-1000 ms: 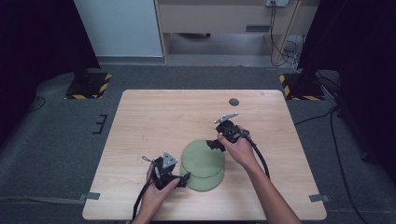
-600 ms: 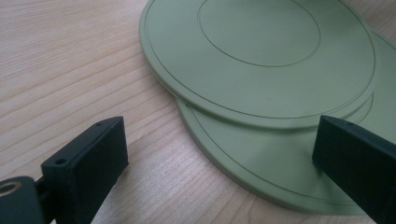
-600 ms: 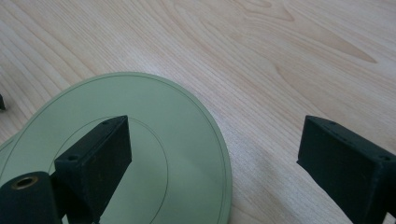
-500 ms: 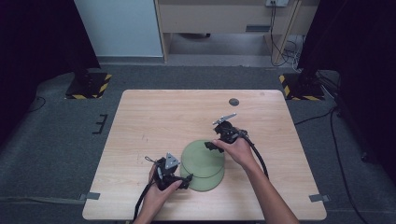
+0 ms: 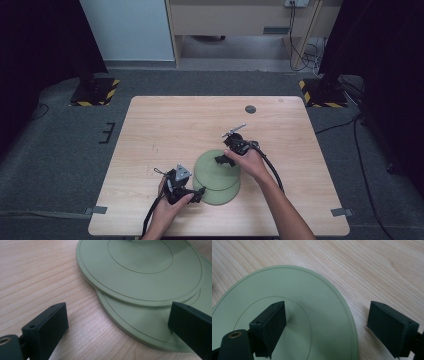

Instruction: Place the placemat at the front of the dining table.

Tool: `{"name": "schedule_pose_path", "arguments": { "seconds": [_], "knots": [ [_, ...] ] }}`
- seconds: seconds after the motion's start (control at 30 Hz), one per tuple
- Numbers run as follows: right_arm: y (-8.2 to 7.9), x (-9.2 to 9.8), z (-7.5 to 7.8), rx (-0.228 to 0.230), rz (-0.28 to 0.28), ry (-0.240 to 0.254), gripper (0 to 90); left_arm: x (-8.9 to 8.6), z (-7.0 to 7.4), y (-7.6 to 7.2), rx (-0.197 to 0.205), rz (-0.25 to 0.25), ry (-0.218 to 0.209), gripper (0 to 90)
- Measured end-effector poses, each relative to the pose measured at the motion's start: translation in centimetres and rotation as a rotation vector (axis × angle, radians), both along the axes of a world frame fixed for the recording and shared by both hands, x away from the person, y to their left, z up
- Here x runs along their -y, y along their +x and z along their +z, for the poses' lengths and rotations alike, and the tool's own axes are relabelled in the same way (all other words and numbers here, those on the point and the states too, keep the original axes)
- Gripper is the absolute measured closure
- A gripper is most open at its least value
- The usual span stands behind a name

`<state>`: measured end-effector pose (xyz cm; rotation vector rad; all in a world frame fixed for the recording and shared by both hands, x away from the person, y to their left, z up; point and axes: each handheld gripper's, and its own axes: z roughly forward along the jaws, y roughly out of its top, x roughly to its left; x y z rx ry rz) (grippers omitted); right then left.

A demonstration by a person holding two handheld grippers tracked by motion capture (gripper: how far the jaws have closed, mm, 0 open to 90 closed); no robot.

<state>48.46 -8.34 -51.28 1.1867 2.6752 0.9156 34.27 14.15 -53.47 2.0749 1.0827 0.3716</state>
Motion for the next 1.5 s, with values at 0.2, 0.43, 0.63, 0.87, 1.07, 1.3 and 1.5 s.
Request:
{"name": "schedule_pose_path", "arguments": {
  "seconds": [0.2,0.43,0.63,0.87,1.07,1.3,1.5],
  "knots": [
    [0.2,0.0,-0.2,-0.023,0.007,0.021,15.0,0.1,0.0,-0.1,0.005,0.004,0.005,1.9],
    [0.3,0.1,-0.3,-0.037,0.016,0.045,15.4,0.2,0.0,0.1,0.000,0.010,0.002,1.5],
    [0.0,-0.2,-0.3,-0.038,0.034,0.043,16.6,0.4,0.1,0.2,0.007,0.009,0.011,2.0],
    [0.0,-0.3,-0.2,-0.049,0.035,0.051,17.2,0.8,0.0,0.3,0.013,0.017,0.014,1.6],
    [0.1,-0.3,-0.2,-0.048,0.039,0.053,17.2,1.2,0.0,0.4,0.010,0.026,0.016,1.6],
    [0.1,-0.3,-0.3,-0.049,0.036,0.055,17.3,1.2,0.0,0.6,0.001,0.025,0.014,0.0],
    [0.1,-0.3,-0.2,-0.046,0.044,0.053,17.6,1.2,0.0,0.7,-0.001,0.027,0.010,0.0]
  ]
}}
